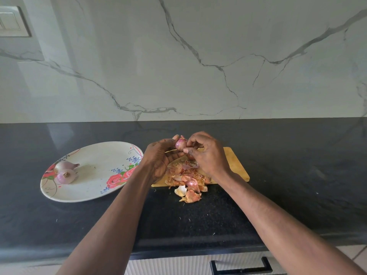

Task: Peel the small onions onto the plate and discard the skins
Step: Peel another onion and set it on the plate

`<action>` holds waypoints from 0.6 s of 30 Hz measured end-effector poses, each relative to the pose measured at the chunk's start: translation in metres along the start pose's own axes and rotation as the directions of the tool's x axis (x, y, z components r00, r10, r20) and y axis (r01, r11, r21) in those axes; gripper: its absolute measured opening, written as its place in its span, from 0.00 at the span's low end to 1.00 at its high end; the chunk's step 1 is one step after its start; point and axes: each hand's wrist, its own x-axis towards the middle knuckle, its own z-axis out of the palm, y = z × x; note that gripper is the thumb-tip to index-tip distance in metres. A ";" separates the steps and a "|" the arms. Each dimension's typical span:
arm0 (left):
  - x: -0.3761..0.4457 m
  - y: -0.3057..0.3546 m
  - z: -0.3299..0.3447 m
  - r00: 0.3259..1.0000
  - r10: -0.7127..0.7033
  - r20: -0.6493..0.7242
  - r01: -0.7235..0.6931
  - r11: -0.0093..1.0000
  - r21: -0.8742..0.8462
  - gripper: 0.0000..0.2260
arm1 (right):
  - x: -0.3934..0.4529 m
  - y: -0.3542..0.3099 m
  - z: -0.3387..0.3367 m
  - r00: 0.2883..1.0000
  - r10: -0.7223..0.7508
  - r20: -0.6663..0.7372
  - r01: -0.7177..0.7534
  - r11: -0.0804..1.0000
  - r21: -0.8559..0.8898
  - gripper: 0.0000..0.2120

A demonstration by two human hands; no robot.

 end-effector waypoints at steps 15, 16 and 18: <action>0.001 0.000 0.000 0.999 0.025 0.039 -0.024 1.000 -0.007 0.06 | 0.001 -0.001 -0.001 0.996 0.077 -0.043 -0.076 0.996 0.042 0.05; 0.001 0.000 -0.001 0.999 0.029 0.046 -0.029 1.000 -0.004 0.06 | 0.002 0.000 -0.001 0.995 0.090 -0.040 -0.088 0.995 0.051 0.07; 0.002 0.000 -0.001 0.998 0.034 0.058 -0.035 0.999 0.021 0.06 | 0.002 0.000 -0.001 0.994 0.105 -0.034 -0.103 0.993 0.059 0.10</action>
